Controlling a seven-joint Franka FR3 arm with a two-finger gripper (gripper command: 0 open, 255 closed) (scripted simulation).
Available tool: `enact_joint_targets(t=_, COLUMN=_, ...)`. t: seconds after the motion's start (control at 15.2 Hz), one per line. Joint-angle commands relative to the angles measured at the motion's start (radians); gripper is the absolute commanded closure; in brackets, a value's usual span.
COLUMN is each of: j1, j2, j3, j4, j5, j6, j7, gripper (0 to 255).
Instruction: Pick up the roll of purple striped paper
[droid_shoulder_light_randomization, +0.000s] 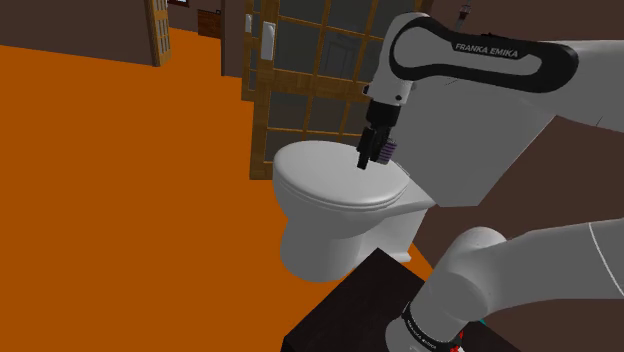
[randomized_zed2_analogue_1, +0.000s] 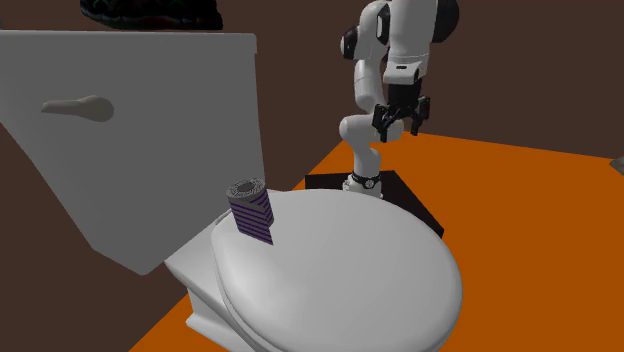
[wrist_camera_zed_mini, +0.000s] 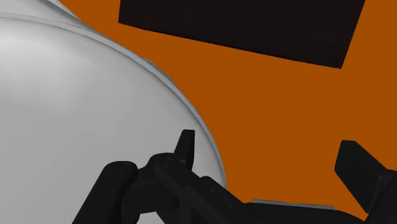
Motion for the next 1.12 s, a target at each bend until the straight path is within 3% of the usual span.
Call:
enact_joint_targets(t=0.0, j1=-0.015, j2=0.039, j3=-0.036, j4=0.019, j5=-0.02, j6=0.027, j7=-0.035, gripper=0)
enact_joint_targets(t=0.53, j1=-0.06, j2=0.231, j3=-0.181, j4=0.148, j5=-0.06, j6=0.113, j7=-0.179, gripper=0)
enact_joint_targets(t=1.06, j1=-0.093, j2=0.467, j3=-0.319, j4=0.344, j5=-0.02, j6=0.165, j7=-0.336, gripper=0)
